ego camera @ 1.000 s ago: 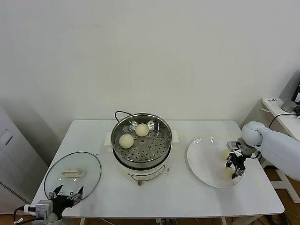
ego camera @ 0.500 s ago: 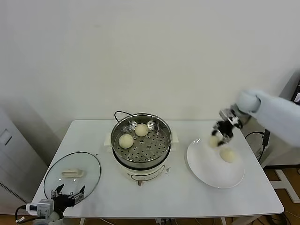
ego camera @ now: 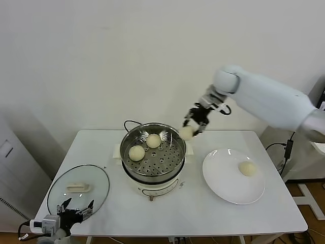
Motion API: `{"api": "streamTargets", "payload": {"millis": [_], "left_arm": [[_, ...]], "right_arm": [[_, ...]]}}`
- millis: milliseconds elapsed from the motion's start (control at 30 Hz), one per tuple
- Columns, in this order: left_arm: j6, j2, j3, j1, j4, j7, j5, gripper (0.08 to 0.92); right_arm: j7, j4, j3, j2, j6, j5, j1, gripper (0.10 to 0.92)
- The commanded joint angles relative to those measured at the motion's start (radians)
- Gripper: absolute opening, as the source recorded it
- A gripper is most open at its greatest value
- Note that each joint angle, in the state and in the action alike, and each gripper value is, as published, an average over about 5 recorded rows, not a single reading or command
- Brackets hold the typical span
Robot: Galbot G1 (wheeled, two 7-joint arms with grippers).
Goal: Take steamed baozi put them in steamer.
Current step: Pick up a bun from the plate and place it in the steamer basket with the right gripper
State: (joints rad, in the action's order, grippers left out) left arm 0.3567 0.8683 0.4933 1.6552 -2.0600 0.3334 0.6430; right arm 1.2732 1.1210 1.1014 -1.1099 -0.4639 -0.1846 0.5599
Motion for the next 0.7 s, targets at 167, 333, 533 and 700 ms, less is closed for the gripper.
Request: {"api": "streamTargets", "payload": {"millis": [167,333,533,700], "left_arm": [[0.000,0.000,-0.001,-0.002,0.002,0.000,-0.001,0.823],[-0.002,-0.001,-0.001,0.000,0.004,0.000,-0.001,0.823],[-0.002,0.001,0.000,-0.001,0.005,0.000,-0.001,0.823],[-0.004,0.001,0.003,0.002,0.008,0.001,-0.002,0.823]], "right_arm": [[0.004,0.070,-0.014,-0.184,-0.274,0.141,-0.033,0.501],[0.004,0.108,-0.017,-0.181,-0.315,0.210,-0.066,0.501],[0.008,0.137,-0.021,-0.180,-0.349,0.288,-0.117,0.503],[0.016,0.145,-0.036,-0.186,-0.376,0.357,-0.156,0.501]]}}
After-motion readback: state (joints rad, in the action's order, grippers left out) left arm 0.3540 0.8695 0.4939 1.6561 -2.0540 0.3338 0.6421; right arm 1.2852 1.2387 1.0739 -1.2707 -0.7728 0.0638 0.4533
